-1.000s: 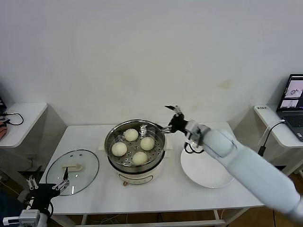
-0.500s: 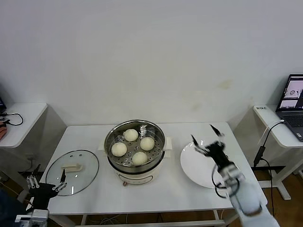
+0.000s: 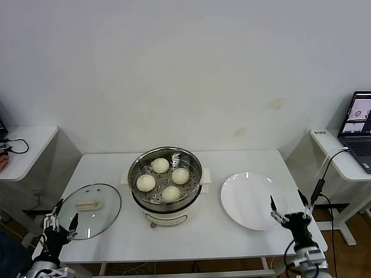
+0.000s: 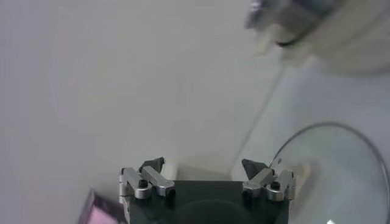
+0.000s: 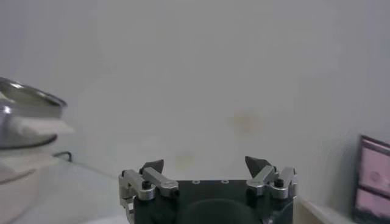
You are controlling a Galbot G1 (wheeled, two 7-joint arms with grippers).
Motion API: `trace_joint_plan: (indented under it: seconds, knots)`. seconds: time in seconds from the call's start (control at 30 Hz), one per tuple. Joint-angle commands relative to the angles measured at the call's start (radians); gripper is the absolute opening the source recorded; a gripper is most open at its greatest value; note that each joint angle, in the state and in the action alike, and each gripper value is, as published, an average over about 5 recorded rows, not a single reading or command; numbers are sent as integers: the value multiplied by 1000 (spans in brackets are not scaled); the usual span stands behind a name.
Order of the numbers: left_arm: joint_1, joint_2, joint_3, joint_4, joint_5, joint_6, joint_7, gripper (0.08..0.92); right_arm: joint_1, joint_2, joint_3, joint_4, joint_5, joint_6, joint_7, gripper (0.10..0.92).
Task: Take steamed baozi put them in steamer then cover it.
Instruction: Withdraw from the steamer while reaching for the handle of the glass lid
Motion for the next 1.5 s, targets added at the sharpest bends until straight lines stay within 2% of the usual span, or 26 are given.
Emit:
trace_joint_plan:
  seconds: [0.03, 0.67, 0.97, 1.5]
  knots:
    - [-123, 98, 68, 242, 346, -67, -30, 823, -71, 60, 78, 5, -26, 34, 5, 823]
    - [-389, 153, 197, 463, 341, -63, -28, 823, -78, 87, 76, -14, -55, 50, 8, 823]
    - [-448, 162, 229, 551, 329, -64, -22, 823, -95, 85, 85, -11, -57, 61, 7, 823]
    - [-505, 165, 265, 592, 323, -60, -16, 823, -98, 91, 88, -31, -66, 77, 7, 823]
